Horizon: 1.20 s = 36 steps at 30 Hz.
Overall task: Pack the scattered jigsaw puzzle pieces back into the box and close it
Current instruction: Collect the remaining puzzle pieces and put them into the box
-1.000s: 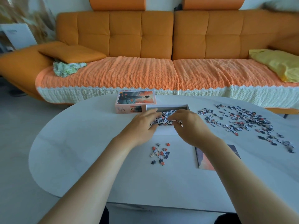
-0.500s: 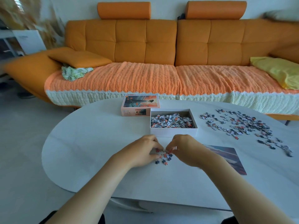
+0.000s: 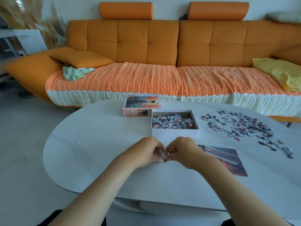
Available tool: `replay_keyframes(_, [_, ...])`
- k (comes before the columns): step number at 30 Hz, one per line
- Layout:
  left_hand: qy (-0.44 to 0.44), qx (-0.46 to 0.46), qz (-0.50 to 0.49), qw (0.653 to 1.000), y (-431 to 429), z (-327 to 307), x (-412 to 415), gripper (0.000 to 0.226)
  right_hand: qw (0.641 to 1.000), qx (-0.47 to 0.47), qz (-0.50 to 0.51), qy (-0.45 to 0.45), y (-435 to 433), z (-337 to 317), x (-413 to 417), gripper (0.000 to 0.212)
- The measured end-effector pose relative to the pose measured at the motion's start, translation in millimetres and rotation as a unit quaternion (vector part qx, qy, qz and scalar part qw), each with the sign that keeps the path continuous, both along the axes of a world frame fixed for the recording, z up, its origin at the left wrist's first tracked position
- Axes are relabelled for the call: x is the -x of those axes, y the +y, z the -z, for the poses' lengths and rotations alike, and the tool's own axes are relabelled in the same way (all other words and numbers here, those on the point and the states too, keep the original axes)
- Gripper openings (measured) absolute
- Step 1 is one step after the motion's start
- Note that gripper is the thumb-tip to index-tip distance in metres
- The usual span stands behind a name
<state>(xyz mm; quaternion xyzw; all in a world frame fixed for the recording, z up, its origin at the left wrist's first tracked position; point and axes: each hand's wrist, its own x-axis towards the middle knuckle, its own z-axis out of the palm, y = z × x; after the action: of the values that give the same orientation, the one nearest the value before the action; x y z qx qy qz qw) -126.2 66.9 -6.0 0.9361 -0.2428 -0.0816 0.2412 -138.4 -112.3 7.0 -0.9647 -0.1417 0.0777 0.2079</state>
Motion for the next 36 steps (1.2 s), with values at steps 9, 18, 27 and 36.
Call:
replay_keyframes(9, [0.018, 0.032, -0.033, 0.999, -2, 2, 0, 0.024, 0.998, -0.040, 0.035, 0.041, 3, -5, -5, 0.024])
replay_keyframes(18, [0.004, 0.068, -0.046, 0.997, -5, 3, 1, 0.026, 1.000, 0.002, 0.004, 0.013, 7, -5, -6, 0.020])
replay_keyframes(27, [-0.056, -0.070, 0.023, 0.996, -7, -6, -3, 0.013, 0.998, 0.056, 0.023, 0.010, -8, -12, -13, 0.022])
replay_keyframes(36, [-0.077, -0.099, 0.045, 0.991, -6, -4, -10, 0.024, 0.964, -0.103, 0.121, -0.211, -27, -20, -50, 0.014])
